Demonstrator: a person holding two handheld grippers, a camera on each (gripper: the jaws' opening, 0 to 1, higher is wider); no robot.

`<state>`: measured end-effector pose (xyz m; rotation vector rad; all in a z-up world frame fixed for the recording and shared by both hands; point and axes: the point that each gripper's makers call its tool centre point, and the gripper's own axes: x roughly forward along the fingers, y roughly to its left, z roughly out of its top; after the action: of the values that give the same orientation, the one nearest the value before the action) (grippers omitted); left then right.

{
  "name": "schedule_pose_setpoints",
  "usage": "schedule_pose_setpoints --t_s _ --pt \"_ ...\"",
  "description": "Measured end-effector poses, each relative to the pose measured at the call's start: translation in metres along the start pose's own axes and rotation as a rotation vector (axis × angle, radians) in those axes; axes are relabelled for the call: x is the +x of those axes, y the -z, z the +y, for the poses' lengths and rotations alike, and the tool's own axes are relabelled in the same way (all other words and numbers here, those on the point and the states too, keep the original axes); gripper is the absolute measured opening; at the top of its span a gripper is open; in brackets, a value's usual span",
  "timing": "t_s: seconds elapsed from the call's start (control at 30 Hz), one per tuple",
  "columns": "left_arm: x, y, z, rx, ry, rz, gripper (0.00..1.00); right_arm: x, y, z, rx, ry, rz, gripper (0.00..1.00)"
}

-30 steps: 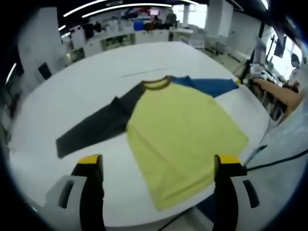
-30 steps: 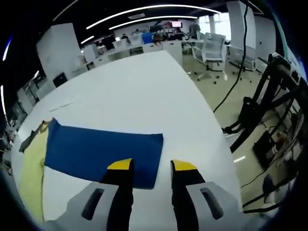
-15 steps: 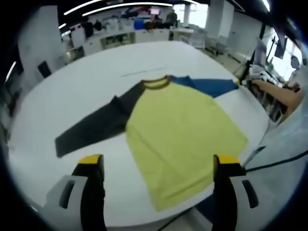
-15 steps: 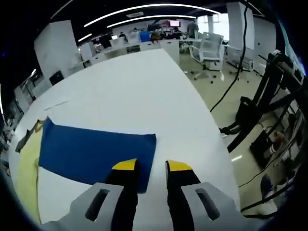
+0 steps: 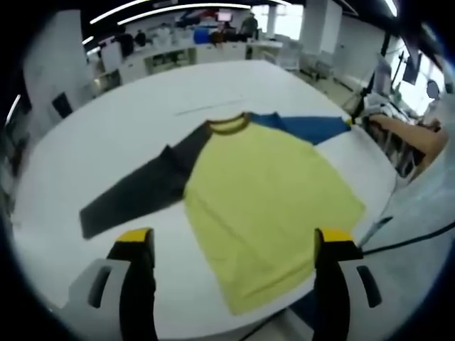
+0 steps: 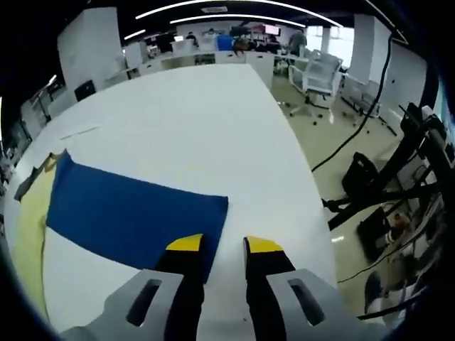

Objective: Fold the garment on the visible template until the final outline fits inside the template.

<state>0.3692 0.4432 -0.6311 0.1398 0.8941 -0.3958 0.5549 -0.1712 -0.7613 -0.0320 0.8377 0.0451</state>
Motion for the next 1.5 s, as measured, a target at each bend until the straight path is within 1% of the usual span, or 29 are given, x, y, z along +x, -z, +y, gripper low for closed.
schedule_pose_setpoints --t_s 0.13,0.23,0.33,0.53,0.57,0.6,0.63,0.67,0.7,0.87,0.97,1.2,1.3,1.37,1.5 --pt "0.001 0.002 -0.001 -0.002 0.005 0.004 0.89 -0.002 0.0 0.002 0.021 0.0 0.024 0.21" --pt "0.001 0.004 0.0 -0.007 0.003 0.008 0.89 -0.001 0.0 0.002 0.01 0.005 0.041 0.2" --pt "0.0 0.006 0.001 -0.009 -0.004 0.008 0.9 0.001 0.0 -0.002 0.018 0.007 0.042 0.19" --pt "-0.001 0.008 0.002 -0.017 -0.01 0.004 0.89 0.002 0.0 -0.002 0.026 0.004 0.046 0.16" --pt "-0.001 0.009 0.002 -0.018 -0.009 0.003 0.89 0.002 0.0 0.0 0.031 -0.009 0.046 0.09" --pt "-0.001 0.009 0.001 -0.019 -0.004 0.002 0.89 0.003 0.003 0.021 0.053 -0.136 0.053 0.04" --pt "0.0 0.009 0.0 -0.02 0.001 0.003 0.89 0.005 0.002 0.021 0.111 -0.117 0.041 0.03" --pt "0.001 0.01 -0.001 -0.021 0.005 0.003 0.89 0.007 0.003 0.012 0.062 -0.077 0.05 0.03" --pt "0.001 0.01 -0.002 -0.021 0.007 0.002 0.89 0.008 0.003 0.011 0.035 -0.07 0.049 0.03" --pt "0.002 0.011 -0.002 -0.021 0.01 0.004 0.89 0.01 0.004 0.01 0.047 -0.067 0.047 0.03" --pt "0.0 0.011 -0.001 -0.024 0.007 -0.001 0.89 0.012 0.003 0.008 0.039 -0.064 0.049 0.02" --pt "-0.002 0.013 0.001 -0.036 0.002 -0.015 0.89 0.01 0.002 0.011 0.029 -0.042 0.049 0.02" --pt "-0.004 0.014 0.002 -0.041 0.003 -0.025 0.89 0.009 0.001 0.011 0.043 -0.035 0.05 0.02" --pt "-0.006 0.016 0.004 -0.047 -0.001 -0.027 0.89 0.008 0.001 0.009 0.054 -0.031 0.053 0.02" --pt "-0.009 0.019 0.008 -0.058 -0.012 -0.034 0.88 0.004 0.002 0.01 0.045 -0.026 0.06 0.02"
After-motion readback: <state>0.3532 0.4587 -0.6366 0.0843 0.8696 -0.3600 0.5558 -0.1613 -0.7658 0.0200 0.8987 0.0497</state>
